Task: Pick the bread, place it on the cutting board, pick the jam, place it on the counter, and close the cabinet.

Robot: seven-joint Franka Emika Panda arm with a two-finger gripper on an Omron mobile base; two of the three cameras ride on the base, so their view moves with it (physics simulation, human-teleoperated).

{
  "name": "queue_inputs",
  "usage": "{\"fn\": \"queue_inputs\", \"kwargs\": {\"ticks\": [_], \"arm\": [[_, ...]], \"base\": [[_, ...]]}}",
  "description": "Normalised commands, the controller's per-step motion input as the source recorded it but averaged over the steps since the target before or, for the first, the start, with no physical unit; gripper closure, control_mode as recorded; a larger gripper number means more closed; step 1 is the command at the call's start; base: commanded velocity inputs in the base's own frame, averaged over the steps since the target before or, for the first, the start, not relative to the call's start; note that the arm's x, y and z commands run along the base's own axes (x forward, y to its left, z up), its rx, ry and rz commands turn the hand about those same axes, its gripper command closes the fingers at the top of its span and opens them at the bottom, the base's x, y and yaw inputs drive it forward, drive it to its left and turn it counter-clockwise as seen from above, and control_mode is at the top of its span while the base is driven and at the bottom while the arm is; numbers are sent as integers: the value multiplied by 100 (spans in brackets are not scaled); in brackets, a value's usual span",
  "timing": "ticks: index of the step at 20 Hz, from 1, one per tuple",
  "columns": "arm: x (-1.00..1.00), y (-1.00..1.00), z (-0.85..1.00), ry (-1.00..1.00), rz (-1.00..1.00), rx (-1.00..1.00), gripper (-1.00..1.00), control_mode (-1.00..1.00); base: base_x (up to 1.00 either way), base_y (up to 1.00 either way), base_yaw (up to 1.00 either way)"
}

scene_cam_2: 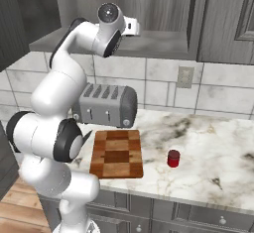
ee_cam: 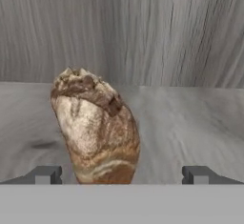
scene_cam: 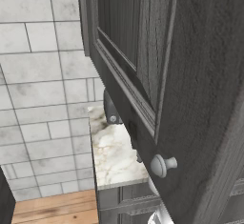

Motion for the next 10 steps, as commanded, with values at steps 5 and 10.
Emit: {"fn": "queue_inputs", "kwargs": {"ticks": [5, 10], "arm": [[33, 0, -2, 0, 1, 0, -100, -100], [32, 0, 0, 0, 3, 0, -100, -100]], "base": [[0, 0, 0], [0, 0, 0]]}}
